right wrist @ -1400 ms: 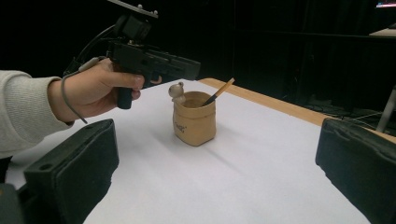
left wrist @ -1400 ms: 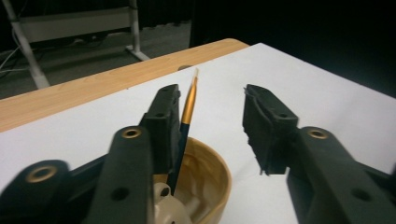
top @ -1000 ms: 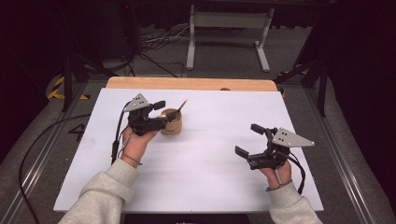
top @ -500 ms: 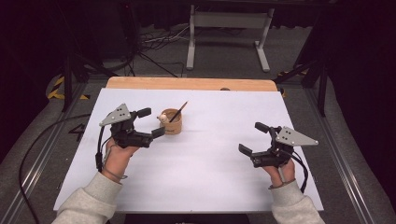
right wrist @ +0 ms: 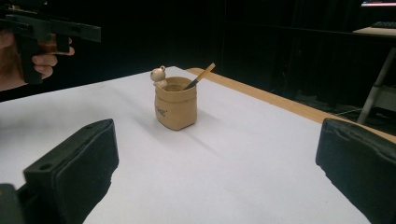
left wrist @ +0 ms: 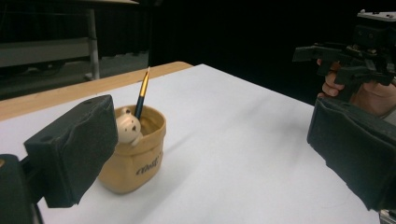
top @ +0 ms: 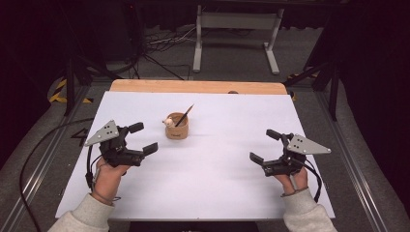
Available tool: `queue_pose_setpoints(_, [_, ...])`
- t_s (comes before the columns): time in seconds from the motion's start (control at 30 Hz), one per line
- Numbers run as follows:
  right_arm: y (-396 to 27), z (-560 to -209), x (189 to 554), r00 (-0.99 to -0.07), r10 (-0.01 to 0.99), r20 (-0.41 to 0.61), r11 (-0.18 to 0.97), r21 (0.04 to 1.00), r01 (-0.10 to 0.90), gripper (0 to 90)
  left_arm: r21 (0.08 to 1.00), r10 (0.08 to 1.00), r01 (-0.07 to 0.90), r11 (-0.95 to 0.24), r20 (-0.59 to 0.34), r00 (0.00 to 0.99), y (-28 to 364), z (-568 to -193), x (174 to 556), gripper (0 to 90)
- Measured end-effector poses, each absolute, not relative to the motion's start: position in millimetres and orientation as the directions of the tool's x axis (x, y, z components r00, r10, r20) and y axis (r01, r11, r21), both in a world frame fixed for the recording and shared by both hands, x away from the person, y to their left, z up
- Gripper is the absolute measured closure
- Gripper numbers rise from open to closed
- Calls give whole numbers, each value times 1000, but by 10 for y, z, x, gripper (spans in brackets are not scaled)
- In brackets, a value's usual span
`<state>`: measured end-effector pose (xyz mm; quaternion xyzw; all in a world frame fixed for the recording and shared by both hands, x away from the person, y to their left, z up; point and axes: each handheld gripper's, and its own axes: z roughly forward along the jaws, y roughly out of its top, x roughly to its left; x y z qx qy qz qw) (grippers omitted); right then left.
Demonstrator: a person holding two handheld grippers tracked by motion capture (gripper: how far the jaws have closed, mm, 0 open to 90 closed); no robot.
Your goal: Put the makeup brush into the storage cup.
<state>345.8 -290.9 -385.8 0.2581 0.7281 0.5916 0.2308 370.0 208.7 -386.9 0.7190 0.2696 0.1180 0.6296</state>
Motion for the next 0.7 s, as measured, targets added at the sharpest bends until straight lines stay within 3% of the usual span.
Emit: queue_pose_setpoints(0.7, [-3044, -4061, 3389, -765, 644, -19, 154, 982, 105, 0, 956, 540, 283, -75, -199, 817, 2250, -4243, 3470, 27])
